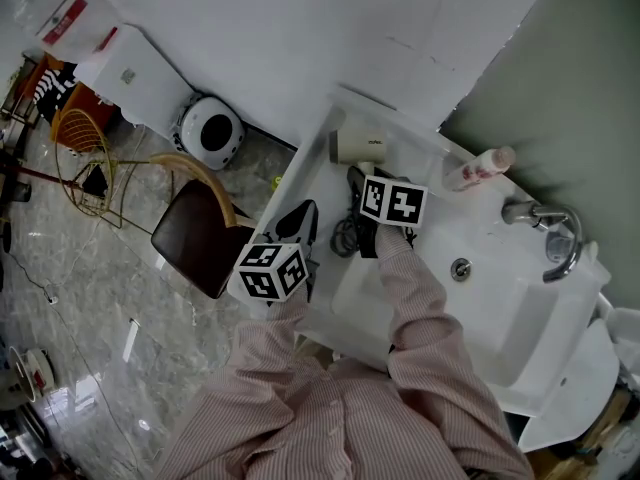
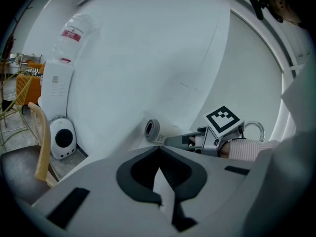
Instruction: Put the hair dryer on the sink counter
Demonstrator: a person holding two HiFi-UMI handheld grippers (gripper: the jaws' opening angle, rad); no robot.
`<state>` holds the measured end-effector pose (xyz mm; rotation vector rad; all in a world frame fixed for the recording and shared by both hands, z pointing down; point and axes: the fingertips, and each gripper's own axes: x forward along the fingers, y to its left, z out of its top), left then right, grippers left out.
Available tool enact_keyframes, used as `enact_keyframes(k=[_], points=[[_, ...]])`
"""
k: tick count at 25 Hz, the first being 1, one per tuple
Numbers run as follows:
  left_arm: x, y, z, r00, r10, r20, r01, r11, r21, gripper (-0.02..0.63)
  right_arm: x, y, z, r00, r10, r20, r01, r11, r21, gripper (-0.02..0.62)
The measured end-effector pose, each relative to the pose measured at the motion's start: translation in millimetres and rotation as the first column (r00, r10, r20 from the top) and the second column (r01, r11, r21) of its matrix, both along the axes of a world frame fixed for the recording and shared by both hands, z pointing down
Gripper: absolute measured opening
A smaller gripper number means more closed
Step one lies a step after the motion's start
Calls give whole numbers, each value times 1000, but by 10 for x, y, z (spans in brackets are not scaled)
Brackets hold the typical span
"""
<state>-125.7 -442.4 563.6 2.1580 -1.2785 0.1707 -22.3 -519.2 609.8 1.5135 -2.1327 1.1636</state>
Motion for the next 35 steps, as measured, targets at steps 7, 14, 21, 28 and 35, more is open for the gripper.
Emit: enact_keyframes(k=[7, 14, 21, 28, 35], points=[[24, 38, -69, 1000, -5, -3, 5, 1000, 16, -3, 30, 6, -80, 996, -10, -92, 15, 999, 48, 190], [16, 106, -192, 1000, -10, -5, 10, 999, 48, -3, 42, 74, -228, 994, -43, -101, 55, 991, 120, 190], [17, 236, -384, 1000, -11, -9, 12, 996, 94, -2, 62, 267, -505, 985, -90, -147, 122, 967, 225, 169], [62, 432, -669, 1000, 14, -2, -14, 985, 170, -2, 51, 587, -777, 980, -131, -151, 172, 937, 303, 31], [86, 696, -883, 999, 50, 19, -53, 971, 232, -3, 79, 958, -1054, 983, -161, -91, 183, 912, 367, 6]])
